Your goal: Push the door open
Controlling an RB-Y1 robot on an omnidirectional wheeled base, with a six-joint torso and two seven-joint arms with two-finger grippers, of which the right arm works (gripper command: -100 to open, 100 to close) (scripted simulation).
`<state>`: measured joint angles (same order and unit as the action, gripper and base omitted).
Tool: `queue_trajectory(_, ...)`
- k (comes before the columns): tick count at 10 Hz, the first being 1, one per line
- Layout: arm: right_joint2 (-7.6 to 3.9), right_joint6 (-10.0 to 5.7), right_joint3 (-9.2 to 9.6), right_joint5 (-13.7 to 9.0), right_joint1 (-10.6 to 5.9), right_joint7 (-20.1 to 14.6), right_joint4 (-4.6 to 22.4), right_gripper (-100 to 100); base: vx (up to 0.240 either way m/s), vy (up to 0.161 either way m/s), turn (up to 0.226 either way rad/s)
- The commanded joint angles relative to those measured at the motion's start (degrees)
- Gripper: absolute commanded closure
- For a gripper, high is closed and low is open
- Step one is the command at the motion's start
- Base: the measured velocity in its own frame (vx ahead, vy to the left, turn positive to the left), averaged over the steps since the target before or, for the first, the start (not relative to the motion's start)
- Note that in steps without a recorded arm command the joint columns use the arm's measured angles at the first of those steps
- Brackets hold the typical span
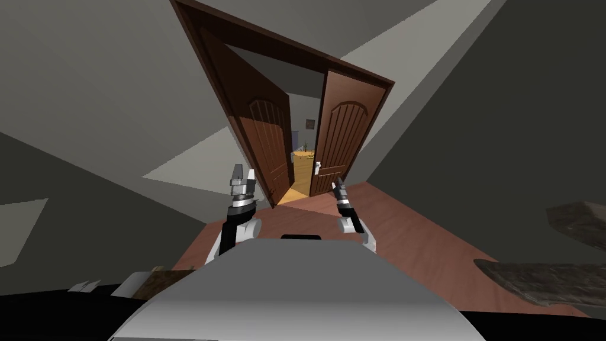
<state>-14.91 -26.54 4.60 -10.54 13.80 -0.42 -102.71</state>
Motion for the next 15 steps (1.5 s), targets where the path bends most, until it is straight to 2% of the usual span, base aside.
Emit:
queue_trajectory(1,-1.14,-0.22,0.57,-0.7,-0.86,-1.0,2.5,-100,0.087,-0.042,0.089)
queue_trajectory(15,-10.24,-1.75,5.00,-6.2,-11.24,-8.4,26.3,-100,0.091,-0.044,0.106)
